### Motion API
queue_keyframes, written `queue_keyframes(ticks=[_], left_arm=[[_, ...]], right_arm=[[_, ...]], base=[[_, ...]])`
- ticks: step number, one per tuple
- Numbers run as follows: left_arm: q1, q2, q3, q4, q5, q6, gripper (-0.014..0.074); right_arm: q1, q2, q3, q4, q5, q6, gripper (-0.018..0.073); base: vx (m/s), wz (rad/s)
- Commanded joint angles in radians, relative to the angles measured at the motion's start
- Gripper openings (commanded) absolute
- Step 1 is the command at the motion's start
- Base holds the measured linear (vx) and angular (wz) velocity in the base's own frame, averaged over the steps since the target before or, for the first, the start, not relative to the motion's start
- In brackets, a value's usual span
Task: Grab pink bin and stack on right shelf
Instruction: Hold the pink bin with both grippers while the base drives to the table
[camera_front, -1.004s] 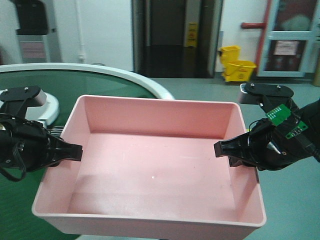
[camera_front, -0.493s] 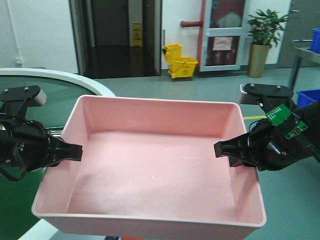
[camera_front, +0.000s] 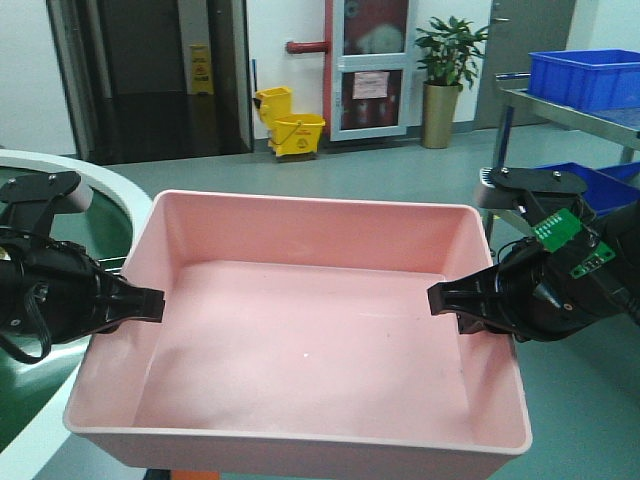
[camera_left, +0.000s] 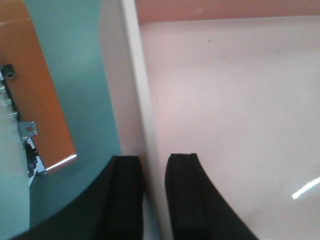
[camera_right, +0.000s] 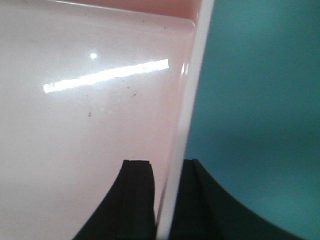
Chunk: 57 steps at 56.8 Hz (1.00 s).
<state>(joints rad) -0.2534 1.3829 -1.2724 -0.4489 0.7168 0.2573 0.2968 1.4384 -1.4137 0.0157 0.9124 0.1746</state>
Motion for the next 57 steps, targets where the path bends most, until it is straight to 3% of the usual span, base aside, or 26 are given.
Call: queue_keyframes(ticks=[1,57], left_arm=[[-0.004,-0.043,-0.033,-0.046,-0.043,0.021,-0.0001],[-0.004,-0.043,-0.033,-0.046,-0.043,0.021,-0.0001]], right_arm=[[-0.008,-0.04,-0.032,-0.008,-0.086,-0.029,-0.0008],[-0.008,-0.04,-0.032,-0.008,-0.086,-0.029,-0.0008]], base=[[0.07,-0.27],[0.21,-0.36]])
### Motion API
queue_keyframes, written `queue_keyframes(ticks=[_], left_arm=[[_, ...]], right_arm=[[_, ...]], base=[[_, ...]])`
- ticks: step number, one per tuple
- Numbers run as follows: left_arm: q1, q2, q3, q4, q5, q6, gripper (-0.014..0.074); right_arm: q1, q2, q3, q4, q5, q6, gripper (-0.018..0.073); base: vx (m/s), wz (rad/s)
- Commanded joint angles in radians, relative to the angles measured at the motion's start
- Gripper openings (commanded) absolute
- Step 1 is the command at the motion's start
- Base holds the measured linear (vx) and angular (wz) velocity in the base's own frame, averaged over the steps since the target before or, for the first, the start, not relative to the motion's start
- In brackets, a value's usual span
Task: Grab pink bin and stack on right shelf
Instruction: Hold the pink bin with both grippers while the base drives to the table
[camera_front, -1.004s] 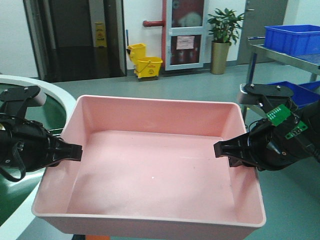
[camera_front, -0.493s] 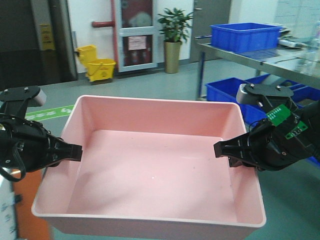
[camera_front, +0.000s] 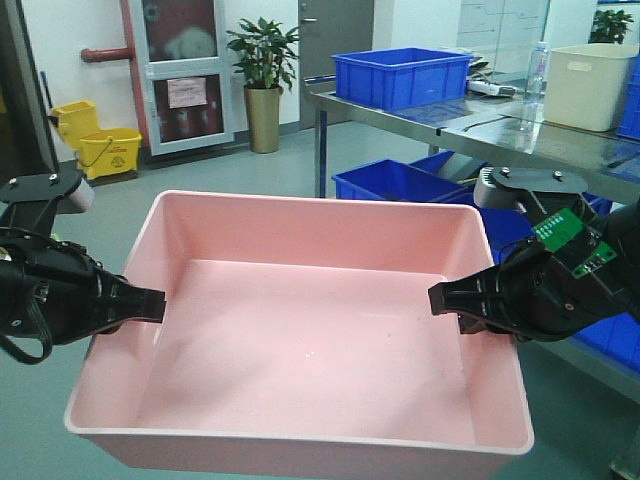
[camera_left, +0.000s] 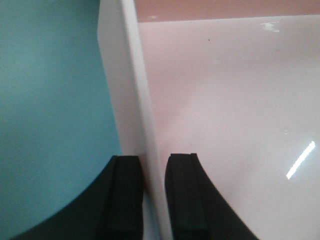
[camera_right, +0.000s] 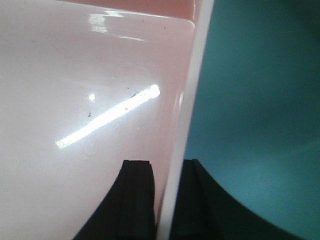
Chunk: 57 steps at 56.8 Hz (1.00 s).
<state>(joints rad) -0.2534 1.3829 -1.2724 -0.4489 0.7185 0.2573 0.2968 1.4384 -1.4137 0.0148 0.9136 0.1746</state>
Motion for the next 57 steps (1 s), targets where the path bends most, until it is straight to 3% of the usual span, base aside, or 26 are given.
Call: queue_keyframes(ticks=[1,57], left_arm=[[-0.004,-0.043,-0.033,-0.046,-0.044,0.021,-0.0001],[-0.004,-0.043,-0.033,-0.046,-0.044,0.021,-0.0001]], right_arm=[[-0.008,-0.04,-0.032,-0.007,-0.087,-0.029,-0.0008],[-0.008,-0.04,-0.032,-0.007,-0.081,-0.029,-0.0008]], base=[[0.33,-0.14],[0.44,0.02]])
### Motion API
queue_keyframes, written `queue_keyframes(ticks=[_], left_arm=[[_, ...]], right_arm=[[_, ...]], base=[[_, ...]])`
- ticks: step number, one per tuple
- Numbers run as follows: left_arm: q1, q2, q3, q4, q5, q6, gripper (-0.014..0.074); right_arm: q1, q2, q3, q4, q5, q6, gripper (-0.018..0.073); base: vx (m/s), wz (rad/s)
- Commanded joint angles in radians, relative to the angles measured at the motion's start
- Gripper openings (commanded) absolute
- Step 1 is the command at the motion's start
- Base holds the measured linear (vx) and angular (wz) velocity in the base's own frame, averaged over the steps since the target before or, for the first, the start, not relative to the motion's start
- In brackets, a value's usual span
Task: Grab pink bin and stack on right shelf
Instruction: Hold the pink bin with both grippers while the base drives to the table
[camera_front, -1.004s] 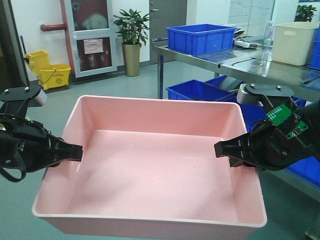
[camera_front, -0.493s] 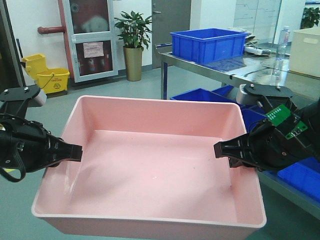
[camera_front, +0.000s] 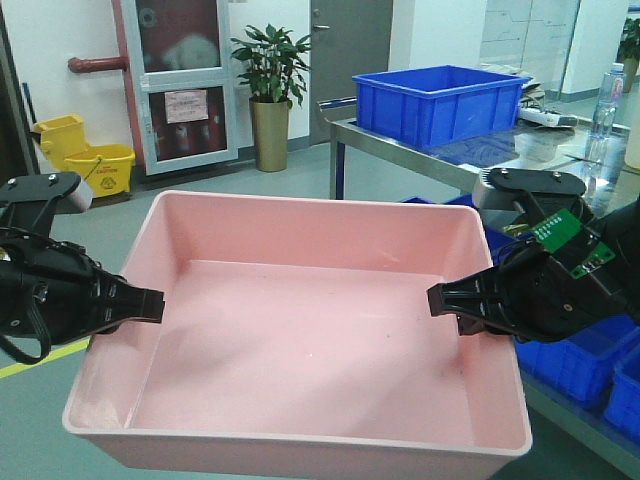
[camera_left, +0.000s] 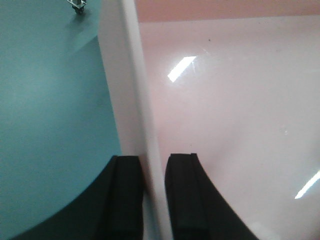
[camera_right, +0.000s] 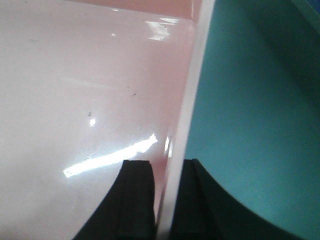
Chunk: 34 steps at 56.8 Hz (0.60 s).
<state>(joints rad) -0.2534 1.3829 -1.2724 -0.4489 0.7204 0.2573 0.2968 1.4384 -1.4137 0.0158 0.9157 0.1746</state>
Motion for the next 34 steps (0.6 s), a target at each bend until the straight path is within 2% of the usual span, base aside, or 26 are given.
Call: queue_keyframes(ticks=[1,34], left_arm=[[-0.004,-0.043,-0.033,-0.046,-0.046,0.021,-0.0001],[-0.004,-0.043,-0.033,-0.046,-0.046,0.021,-0.0001]], right_arm=[[-0.008,-0.04,-0.032,-0.008,-0.083,-0.029,-0.0008],[-0.008,-0.04,-0.032,-0.008,-0.083,-0.029,-0.0008]], base=[[0.5,-0.08],[0.5,-0.15]])
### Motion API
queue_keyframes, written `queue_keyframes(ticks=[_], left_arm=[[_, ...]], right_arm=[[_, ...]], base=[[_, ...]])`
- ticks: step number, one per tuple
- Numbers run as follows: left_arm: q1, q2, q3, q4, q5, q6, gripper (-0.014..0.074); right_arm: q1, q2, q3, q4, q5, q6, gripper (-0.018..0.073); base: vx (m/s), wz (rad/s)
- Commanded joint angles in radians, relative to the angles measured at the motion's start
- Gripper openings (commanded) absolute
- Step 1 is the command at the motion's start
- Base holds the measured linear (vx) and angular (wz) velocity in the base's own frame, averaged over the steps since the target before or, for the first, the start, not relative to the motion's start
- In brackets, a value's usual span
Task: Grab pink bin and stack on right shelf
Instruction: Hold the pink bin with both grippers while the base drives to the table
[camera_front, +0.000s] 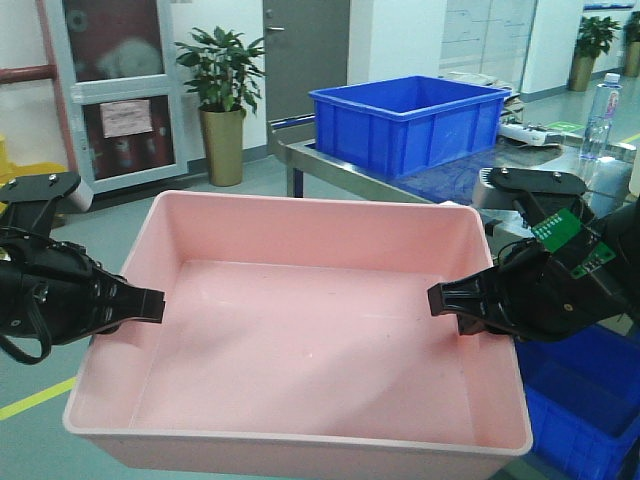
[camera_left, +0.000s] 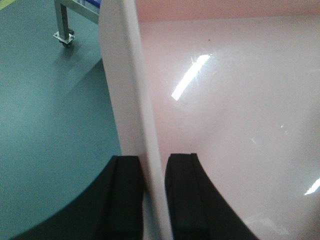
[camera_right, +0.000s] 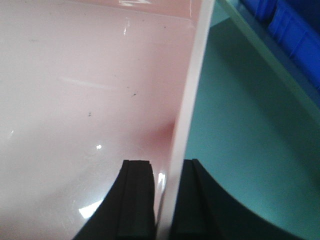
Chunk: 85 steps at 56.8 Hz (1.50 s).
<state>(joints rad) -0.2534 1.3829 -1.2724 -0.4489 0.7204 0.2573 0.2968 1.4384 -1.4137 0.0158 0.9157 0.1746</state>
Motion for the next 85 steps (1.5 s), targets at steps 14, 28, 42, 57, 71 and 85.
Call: queue_keyframes(ticks=[14,28,42,57,71,85], left_arm=[[-0.004,-0.043,-0.033,-0.046,-0.046,0.021,-0.0001],[-0.004,-0.043,-0.033,-0.046,-0.046,0.021,-0.0001],[-0.004,-0.043,-0.033,-0.046,-0.046,0.021,-0.0001],[-0.003,-0.043,-0.033,-0.046,-0.046,0.021,-0.0001],[-0.003,-0.043,-0.033,-0.046,-0.046,0.021,-0.0001],[-0.003,-0.043,-0.033,-0.046,-0.047,0.021,-0.0001]], right_arm=[[-0.008,-0.04,-0.032,-0.008,-0.083,-0.029,-0.0008],[-0.008,-0.04,-0.032,-0.008,-0.083,-0.029,-0.0008],[-0.008,-0.04,-0.032,-0.008,-0.083,-0.029,-0.0008],[-0.008,-0.04,-0.032,-0.008,-0.083,-0.029,-0.0008],[-0.008,-0.04,-0.032,-0.008,-0.083,-0.029,-0.0008],[-0.008,-0.04,-0.032,-0.008,-0.083,-0.029,-0.0008]], base=[[0.46,-0.21],[0.44,-0.34],[0.41,-0.43],[0.4,-0.53],[0.38,-0.69],[0.31,-0.69]])
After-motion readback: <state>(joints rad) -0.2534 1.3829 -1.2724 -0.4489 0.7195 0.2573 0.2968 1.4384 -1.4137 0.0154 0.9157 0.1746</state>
